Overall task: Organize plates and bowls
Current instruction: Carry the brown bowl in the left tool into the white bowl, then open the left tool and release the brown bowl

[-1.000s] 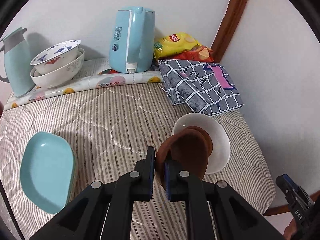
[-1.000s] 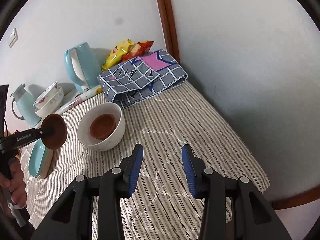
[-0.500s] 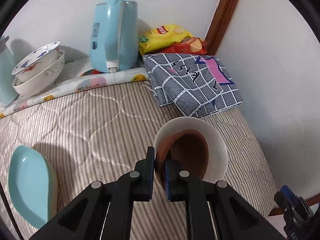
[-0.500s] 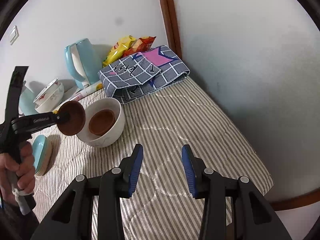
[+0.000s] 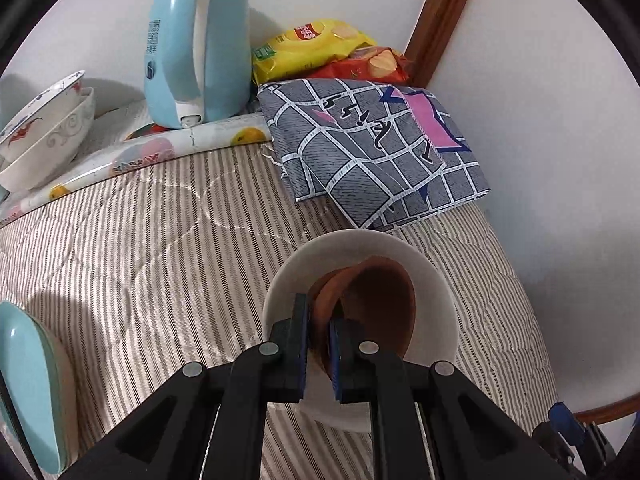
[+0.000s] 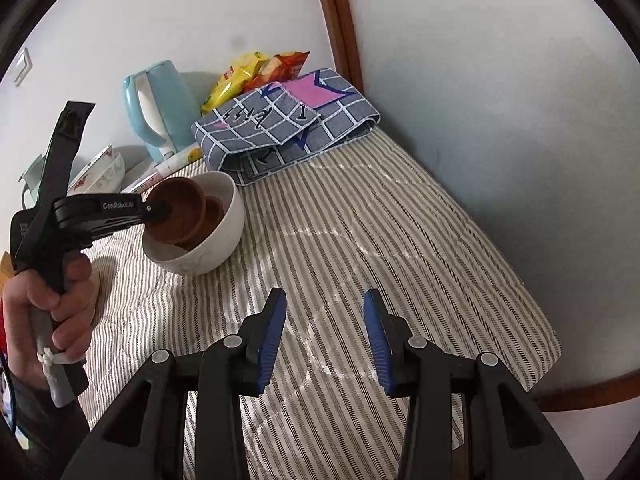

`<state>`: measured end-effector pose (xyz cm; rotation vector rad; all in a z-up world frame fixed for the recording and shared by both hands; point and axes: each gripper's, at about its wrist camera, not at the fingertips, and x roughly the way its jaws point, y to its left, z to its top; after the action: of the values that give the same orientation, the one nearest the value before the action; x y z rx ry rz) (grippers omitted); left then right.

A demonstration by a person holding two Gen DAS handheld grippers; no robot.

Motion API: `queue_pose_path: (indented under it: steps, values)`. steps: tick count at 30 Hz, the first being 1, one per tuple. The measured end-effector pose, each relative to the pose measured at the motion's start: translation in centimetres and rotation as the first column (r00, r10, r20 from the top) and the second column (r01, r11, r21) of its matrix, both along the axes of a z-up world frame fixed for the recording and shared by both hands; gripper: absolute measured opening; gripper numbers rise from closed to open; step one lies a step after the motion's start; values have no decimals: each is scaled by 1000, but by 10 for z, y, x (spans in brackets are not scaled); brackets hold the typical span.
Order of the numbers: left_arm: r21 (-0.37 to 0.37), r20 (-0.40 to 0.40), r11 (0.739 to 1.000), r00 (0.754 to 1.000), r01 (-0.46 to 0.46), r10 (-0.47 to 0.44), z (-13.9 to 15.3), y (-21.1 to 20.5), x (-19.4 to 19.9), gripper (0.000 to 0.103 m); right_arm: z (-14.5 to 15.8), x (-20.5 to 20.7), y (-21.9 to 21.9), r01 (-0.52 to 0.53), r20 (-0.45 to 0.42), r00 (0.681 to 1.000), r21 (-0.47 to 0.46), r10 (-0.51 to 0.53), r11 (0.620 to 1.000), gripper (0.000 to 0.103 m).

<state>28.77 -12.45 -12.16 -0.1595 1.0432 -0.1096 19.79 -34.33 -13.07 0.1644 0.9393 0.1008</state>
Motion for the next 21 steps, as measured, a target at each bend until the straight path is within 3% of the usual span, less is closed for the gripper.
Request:
queue_pose_path:
  steps: [16,21]
  values:
    - [-52,-31,999,999,5,-7,-10,2,9,11,-2,1,7,-18,-8,1000,-16,18,1000,40]
    - [-53,-36,998,999,24,-26,-9,1,7,19,-3,2,10,-20,-15,1000,-15,20,1000,40]
